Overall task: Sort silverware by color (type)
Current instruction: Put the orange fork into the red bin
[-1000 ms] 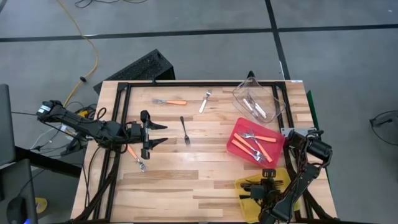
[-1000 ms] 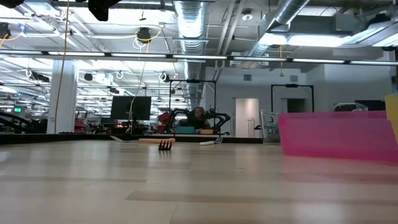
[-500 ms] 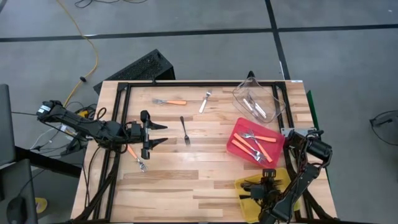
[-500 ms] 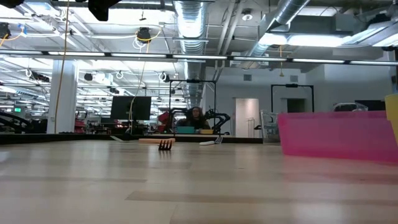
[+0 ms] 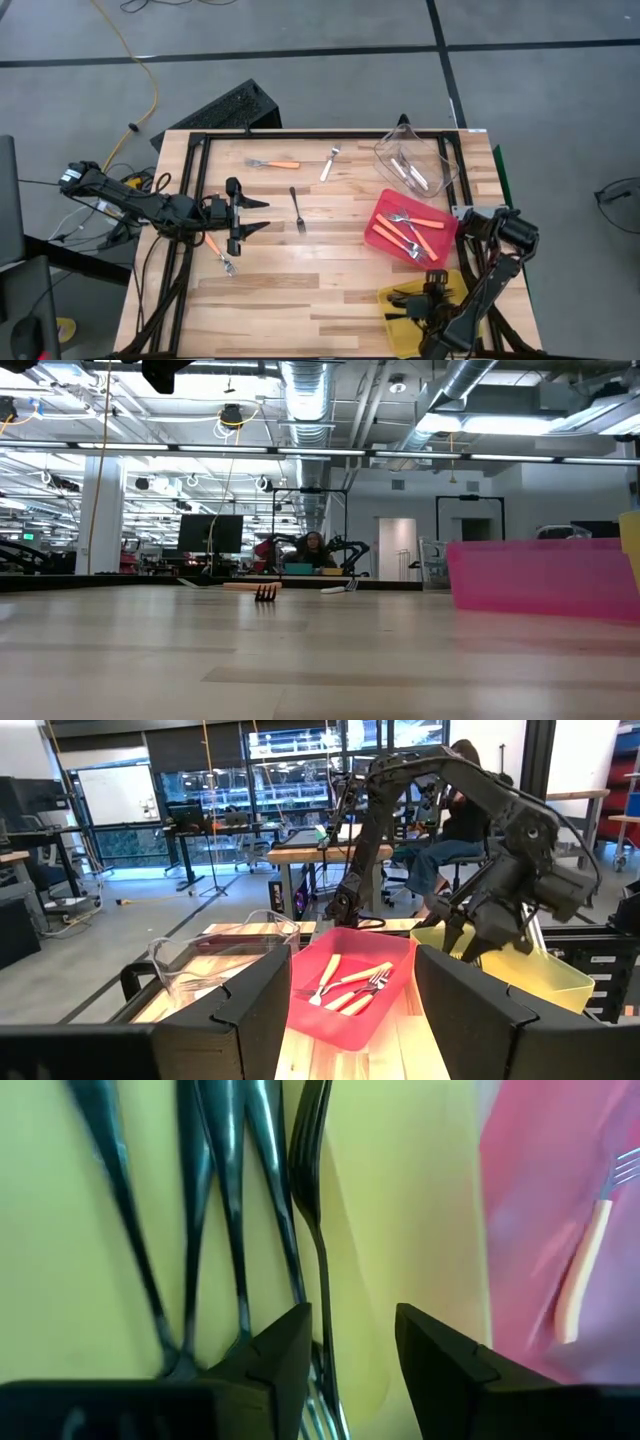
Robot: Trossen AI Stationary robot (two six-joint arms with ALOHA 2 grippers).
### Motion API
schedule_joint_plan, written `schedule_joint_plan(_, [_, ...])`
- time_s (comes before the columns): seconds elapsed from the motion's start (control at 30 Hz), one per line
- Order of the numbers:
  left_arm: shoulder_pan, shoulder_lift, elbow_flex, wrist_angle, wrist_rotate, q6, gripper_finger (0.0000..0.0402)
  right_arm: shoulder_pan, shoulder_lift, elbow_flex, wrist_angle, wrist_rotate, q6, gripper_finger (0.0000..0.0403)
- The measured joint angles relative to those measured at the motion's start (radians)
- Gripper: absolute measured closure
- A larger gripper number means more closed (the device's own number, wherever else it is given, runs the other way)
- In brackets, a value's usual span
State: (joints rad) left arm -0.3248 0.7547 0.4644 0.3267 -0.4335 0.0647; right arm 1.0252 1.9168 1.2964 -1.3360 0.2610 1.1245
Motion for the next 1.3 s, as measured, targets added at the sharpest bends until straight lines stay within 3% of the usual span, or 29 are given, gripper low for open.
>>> schedule_joint_plan(0.37, [0.0, 0.0, 0.0, 0.0, 0.0, -0.02, 0.02, -0.016, -0.204, 0.0, 0.012, 0.029, 0.035, 0.0231])
schedule_joint_plan(0.6, [0.0, 0.0, 0.0, -0.002, 0.0, -0.044, 0.02, -0.056, -0.348, 0.0, 0.05, 0.207, 0.014, 0.0232])
schedule_joint_plan(0.83, [0.0, 0.0, 0.0, -0.036, 0.0, -0.077, 0.02, -0.106, -0.473, 0.0, 0.11, 0.412, -0.116, 0.0232])
schedule_joint_plan(1.3, [0.031, -0.008, 0.0, -0.053, 0.003, -0.128, 0.02, -0.232, -0.628, 0.0, 0.162, 0.603, -0.396, 0.0232])
